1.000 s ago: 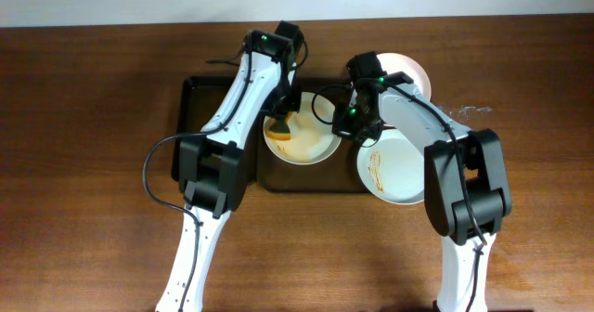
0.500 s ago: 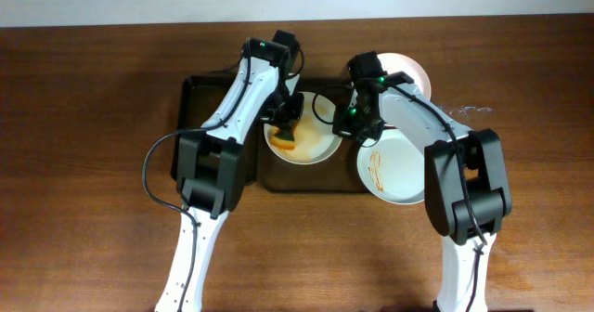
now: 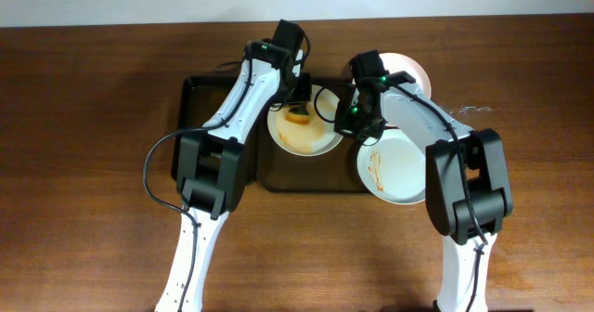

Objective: Clean dirty plates on tray and stack at the side

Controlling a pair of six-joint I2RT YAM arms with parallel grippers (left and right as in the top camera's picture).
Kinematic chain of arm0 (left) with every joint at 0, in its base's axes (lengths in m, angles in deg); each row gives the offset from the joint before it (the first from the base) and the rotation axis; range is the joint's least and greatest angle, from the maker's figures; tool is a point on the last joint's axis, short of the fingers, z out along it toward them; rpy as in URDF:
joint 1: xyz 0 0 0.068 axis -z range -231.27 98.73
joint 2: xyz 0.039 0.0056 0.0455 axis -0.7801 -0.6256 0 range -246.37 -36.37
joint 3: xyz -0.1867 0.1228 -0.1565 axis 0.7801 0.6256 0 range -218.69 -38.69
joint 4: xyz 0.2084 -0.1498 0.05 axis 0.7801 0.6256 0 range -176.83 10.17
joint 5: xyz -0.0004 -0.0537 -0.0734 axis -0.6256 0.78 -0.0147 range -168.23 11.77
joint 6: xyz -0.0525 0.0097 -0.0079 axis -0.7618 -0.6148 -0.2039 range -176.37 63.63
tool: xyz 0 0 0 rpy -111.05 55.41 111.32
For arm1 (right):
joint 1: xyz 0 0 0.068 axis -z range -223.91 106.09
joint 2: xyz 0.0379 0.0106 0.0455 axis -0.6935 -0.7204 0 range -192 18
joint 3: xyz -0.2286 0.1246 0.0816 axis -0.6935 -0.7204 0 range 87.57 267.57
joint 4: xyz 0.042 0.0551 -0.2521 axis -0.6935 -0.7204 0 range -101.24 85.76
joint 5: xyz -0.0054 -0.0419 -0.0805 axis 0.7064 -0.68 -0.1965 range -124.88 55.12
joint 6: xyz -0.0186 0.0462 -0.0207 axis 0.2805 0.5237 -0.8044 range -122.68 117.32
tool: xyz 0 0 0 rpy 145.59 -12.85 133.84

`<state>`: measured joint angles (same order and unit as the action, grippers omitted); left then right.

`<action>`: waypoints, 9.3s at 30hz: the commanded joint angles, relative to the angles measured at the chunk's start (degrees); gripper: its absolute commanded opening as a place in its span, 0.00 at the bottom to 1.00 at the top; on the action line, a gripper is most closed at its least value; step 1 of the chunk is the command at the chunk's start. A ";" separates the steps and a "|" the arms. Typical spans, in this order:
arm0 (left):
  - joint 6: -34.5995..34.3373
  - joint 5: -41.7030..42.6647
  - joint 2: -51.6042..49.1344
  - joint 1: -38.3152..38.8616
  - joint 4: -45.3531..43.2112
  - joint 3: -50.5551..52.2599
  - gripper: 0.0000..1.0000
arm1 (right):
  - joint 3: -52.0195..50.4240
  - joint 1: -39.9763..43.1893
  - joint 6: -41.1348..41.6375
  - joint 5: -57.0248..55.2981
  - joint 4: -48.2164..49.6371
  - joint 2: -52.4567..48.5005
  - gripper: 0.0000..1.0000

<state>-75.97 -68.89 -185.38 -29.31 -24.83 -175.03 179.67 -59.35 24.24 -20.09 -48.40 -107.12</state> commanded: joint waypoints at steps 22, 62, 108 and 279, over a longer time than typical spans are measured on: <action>1.79 13.57 -2.16 0.28 3.78 6.10 0.00 | 0.70 -0.66 -1.22 0.61 -0.66 -0.85 0.04; 9.01 2.82 -1.75 -14.14 34.71 -43.32 0.00 | 0.87 -0.63 -0.90 0.46 2.86 -1.46 0.04; 8.98 5.35 -2.19 -14.71 34.64 -42.58 0.00 | 0.74 -17.94 7.17 -42.21 -5.75 15.96 0.04; 4.28 1.38 2.71 -16.17 34.73 -42.25 0.00 | 0.92 -34.05 2.56 -105.31 -10.99 16.72 0.04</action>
<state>-72.38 -68.52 -182.19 -45.10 9.86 -217.50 180.41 -92.57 25.68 -117.42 -59.77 -90.79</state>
